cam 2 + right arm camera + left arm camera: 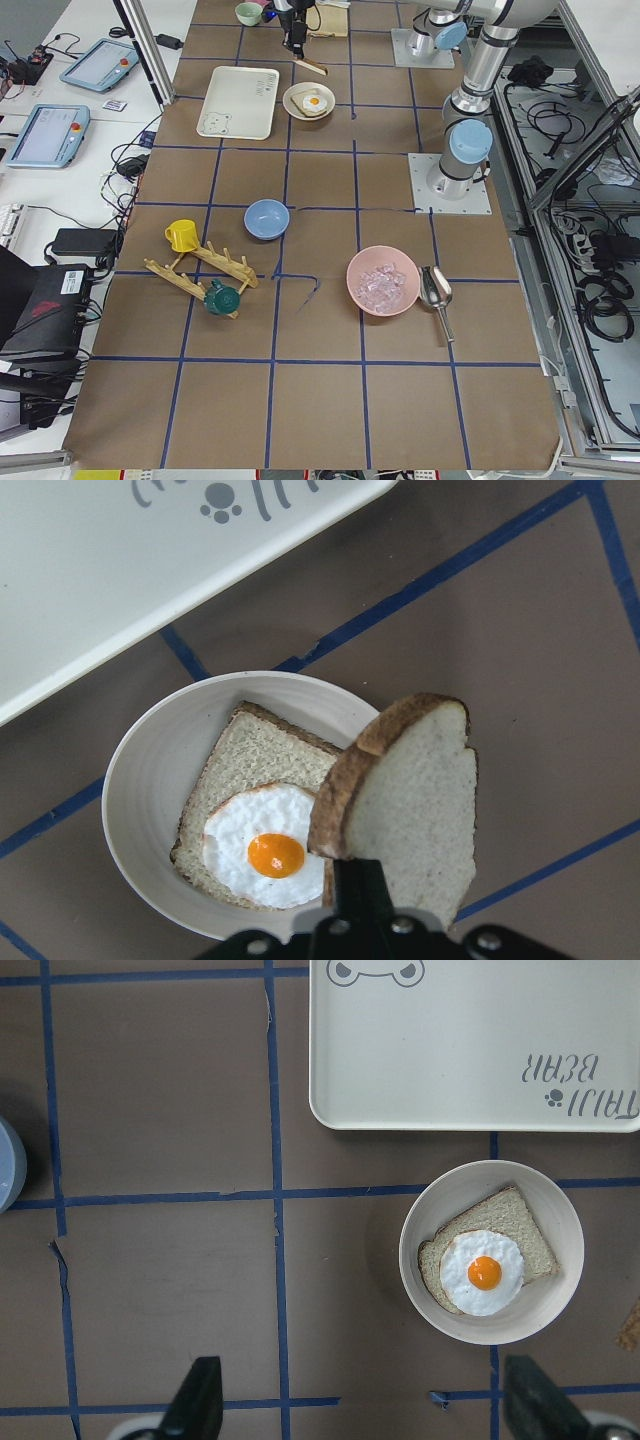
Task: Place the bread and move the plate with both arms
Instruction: 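Carry the bread slice with the right gripper over the egg toast plate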
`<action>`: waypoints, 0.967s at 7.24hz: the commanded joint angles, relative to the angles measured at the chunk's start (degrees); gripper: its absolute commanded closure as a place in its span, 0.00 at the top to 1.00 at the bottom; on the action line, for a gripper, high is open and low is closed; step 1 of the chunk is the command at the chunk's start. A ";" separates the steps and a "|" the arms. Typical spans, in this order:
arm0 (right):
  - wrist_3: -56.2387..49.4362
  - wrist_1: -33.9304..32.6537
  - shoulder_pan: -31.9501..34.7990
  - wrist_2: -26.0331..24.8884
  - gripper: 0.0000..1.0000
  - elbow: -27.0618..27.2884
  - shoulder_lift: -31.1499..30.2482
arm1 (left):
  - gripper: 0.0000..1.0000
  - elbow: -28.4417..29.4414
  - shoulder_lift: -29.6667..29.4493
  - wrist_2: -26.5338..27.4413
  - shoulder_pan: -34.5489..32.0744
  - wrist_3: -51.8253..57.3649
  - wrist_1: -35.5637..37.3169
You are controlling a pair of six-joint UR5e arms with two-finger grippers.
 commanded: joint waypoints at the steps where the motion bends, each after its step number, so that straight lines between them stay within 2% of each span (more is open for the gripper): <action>1: 4.84 -2.01 0.95 2.63 0.00 -0.06 1.69 | 1.00 -0.10 0.03 -0.02 -0.05 0.08 0.00; 3: 8.10 -3.15 1.39 6.31 0.00 0.29 3.27 | 1.00 -0.10 0.03 0.06 -0.05 0.08 -0.09; 7: 9.08 -5.95 2.18 6.51 0.00 0.29 4.50 | 1.00 0.16 0.03 -0.02 0.04 0.08 0.00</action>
